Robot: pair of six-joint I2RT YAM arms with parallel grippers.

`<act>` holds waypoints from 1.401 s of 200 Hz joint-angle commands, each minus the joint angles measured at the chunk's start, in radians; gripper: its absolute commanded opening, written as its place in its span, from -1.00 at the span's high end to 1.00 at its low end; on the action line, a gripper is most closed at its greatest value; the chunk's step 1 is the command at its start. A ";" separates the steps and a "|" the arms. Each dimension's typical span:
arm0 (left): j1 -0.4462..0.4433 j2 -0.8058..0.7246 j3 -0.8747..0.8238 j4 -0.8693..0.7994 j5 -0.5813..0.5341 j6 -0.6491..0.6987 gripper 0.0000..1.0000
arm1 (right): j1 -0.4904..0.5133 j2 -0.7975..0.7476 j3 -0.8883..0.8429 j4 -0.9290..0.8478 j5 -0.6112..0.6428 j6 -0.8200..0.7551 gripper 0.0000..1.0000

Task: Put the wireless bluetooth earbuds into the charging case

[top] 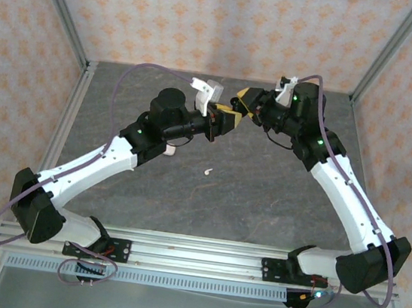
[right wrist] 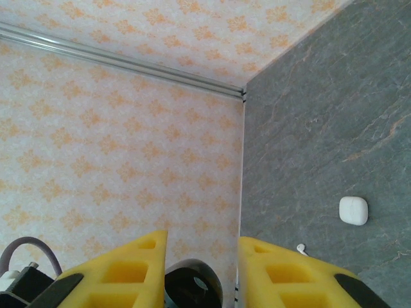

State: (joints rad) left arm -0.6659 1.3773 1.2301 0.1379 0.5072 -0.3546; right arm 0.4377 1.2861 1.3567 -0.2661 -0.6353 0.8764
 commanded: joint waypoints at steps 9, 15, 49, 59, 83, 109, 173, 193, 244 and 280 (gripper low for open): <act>0.002 0.001 0.013 0.027 -0.059 -0.059 0.44 | 0.050 -0.048 0.028 -0.023 -0.036 -0.056 0.59; 0.001 -0.001 0.012 0.029 -0.058 -0.062 0.43 | 0.052 -0.049 0.028 -0.024 -0.035 -0.058 0.59; -0.001 0.005 0.003 0.046 -0.046 -0.079 0.50 | 0.058 -0.052 0.034 -0.034 -0.030 -0.075 0.59; -0.001 0.009 0.003 0.046 -0.039 -0.080 0.63 | 0.059 -0.053 0.035 -0.034 -0.033 -0.077 0.59; -0.001 0.006 -0.001 0.039 -0.032 -0.076 0.81 | 0.058 -0.059 0.039 -0.039 -0.035 -0.087 0.48; -0.003 -0.020 -0.011 0.006 -0.037 -0.037 0.88 | 0.055 -0.059 0.078 -0.091 -0.034 -0.132 0.19; -0.001 -0.130 -0.058 -0.076 0.021 0.152 0.93 | -0.067 -0.007 0.181 -0.149 -0.214 -0.111 -0.10; -0.001 -0.153 -0.064 -0.083 0.065 0.199 0.94 | -0.090 0.012 0.186 -0.161 -0.246 -0.114 -0.07; -0.001 -0.171 -0.053 -0.074 0.127 0.279 0.93 | -0.093 0.069 0.180 -0.184 -0.372 -0.144 0.33; 0.000 -0.138 -0.005 -0.141 0.161 0.318 0.93 | -0.094 0.103 0.211 -0.291 -0.478 -0.258 0.39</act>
State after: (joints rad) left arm -0.6735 1.2266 1.1721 0.0418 0.6182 -0.0952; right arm 0.3458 1.3788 1.5227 -0.4793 -0.9932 0.7109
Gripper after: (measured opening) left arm 0.149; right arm 0.307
